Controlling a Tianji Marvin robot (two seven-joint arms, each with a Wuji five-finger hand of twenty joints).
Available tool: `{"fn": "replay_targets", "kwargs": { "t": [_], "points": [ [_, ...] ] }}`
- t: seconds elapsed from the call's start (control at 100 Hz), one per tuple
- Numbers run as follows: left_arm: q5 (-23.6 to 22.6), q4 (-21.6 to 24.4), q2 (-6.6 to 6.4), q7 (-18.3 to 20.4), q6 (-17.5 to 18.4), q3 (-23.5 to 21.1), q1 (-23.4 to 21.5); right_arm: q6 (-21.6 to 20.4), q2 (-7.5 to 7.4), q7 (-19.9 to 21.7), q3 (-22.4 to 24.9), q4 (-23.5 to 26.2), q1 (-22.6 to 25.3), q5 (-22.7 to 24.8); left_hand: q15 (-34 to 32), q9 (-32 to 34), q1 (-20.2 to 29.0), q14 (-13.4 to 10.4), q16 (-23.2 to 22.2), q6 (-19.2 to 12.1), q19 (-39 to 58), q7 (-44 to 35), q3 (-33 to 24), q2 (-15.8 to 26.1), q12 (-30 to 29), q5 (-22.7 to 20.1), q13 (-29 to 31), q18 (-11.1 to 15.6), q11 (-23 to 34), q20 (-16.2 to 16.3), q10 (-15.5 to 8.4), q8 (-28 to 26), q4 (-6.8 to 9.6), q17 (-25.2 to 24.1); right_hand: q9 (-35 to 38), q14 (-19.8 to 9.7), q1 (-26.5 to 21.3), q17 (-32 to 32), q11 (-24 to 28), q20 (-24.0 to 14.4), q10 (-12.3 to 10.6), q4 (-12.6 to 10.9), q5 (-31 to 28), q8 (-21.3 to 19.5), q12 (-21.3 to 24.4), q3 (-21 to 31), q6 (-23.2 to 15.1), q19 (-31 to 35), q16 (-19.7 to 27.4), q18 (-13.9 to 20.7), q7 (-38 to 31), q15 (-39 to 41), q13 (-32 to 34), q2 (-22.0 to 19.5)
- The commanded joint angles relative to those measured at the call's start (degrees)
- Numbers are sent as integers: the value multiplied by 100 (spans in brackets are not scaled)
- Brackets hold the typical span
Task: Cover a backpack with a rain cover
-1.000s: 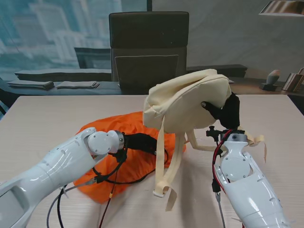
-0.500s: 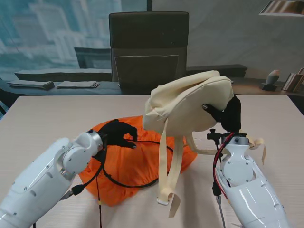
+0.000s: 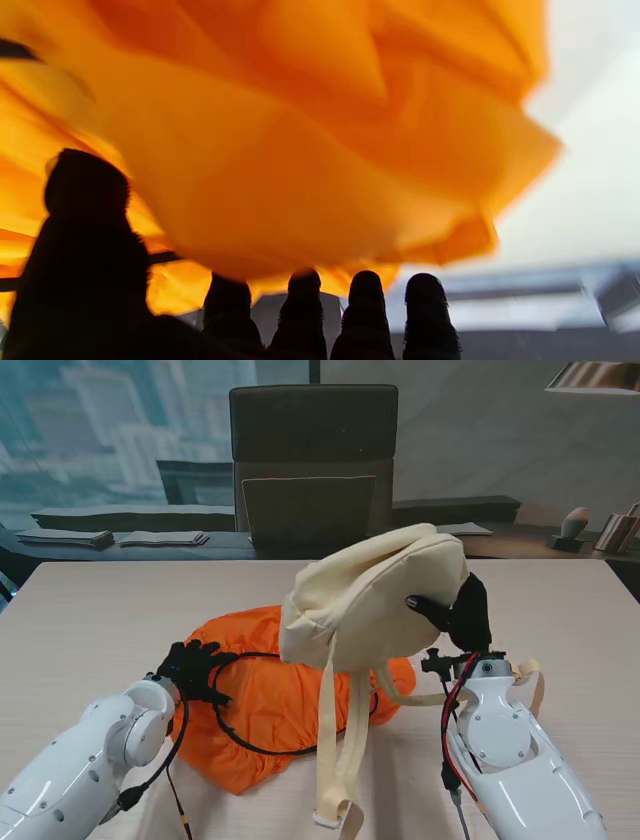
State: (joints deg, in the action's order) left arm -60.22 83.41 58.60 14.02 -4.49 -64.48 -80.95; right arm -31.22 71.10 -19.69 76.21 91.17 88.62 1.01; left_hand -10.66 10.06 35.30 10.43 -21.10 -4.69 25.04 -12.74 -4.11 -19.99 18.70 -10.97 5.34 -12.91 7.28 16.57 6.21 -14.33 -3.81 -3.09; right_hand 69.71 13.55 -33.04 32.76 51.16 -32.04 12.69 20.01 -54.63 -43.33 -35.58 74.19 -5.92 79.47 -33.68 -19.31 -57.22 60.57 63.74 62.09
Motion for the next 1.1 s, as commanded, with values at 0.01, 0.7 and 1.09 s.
{"fn": "replay_targets", "kwargs": {
  "t": [0.01,0.7,1.09],
  "points": [
    [150,0,-31,324,204,142,116,58,-17,142,0,173,65,-79,108,-121,61,-33,25,-155,-317,-128,300,132,-69,220,-157,-139,-50,111,-36,-129,234,-107,58,-426,-649,-59,351,45,-136,-231,-314,-305,29,824,-1115,21,100,185,-517,142,185,-713],
    [290,-202,88,-532,939,607,1002,107,20,163,76,101,-18,-464,-1103,226,-300,-80,-568,294,2466,-1838,-1400,-353,485,159,224,319,1234,863,-248,-1228,85,-80,26,-473,-635,-82,303,219,-232,-236,-238,-263,220,740,-1170,-91,273,223,-536,-103,173,-758],
    [931,-1657,90,-294,977,2170,2212,439,-4,223,2,396,161,-528,-690,668,-162,-126,-420,-775,1221,-3150,-1937,-659,558,-1472,250,36,1295,959,-336,-1978,97,-91,40,-443,-635,198,318,347,-195,-248,-207,-208,257,729,-1124,-191,307,-454,-563,-114,239,-774]
  ]
}}
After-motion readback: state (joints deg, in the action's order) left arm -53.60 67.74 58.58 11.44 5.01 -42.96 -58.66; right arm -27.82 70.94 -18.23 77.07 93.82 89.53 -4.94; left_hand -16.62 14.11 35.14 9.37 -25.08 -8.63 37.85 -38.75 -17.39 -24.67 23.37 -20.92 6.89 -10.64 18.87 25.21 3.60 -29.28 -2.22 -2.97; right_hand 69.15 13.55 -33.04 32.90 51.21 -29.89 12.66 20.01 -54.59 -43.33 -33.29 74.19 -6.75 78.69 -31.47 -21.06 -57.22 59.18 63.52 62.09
